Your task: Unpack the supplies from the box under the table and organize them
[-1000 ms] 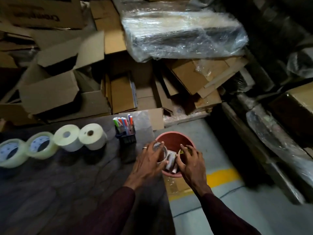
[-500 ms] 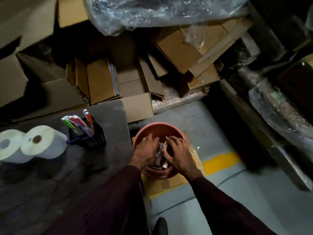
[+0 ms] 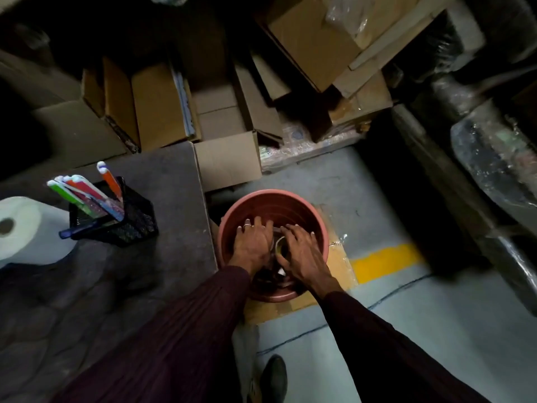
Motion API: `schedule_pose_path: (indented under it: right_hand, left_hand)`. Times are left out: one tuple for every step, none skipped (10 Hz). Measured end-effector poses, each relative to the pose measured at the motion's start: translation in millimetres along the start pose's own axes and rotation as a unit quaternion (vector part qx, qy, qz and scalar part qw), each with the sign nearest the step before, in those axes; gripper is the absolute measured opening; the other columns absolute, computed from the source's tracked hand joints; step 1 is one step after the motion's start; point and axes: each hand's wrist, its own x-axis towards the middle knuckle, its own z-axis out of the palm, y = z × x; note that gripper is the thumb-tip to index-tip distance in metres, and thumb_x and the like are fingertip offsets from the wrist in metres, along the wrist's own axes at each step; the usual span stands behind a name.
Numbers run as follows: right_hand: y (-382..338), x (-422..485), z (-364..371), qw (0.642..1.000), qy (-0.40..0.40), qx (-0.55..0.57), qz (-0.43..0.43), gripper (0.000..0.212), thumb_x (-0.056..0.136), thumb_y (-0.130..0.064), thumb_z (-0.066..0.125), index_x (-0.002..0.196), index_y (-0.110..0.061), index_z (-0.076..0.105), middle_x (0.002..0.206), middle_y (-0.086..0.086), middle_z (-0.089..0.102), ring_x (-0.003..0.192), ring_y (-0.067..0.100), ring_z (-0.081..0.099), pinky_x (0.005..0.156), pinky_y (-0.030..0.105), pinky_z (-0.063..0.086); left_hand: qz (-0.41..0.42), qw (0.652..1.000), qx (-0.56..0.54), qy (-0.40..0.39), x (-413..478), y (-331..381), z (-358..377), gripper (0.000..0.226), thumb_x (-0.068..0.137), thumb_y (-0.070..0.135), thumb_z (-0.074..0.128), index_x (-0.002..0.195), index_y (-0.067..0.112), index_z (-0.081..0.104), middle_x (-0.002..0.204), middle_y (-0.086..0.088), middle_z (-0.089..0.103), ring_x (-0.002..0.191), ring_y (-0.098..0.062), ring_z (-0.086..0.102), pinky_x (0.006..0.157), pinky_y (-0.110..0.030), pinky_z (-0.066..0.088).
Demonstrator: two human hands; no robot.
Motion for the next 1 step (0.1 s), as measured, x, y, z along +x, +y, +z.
schedule_pose_path:
  right_hand:
    - [-4.5, -2.1, 0.0, 0.999, 0.039, 0.025, -0.006, 0.054, 0.096, -0.031, 0.054, 0.145, -0.013, 0.043, 0.151, 0.012, 0.042, 0.143, 0.027, 0.033, 0.121, 0.044, 0.023]
  left_hand:
    - [0.013, 1.000, -0.002, 0.010, 1.4, 0.1, 7.5, 0.057, 0.088, 0.036, 0.058, 0.136, 0.015, 0.038, 0.135, -0.017, 0.043, 0.133, -0.039, 0.038, 0.107, -0.048, 0.039]
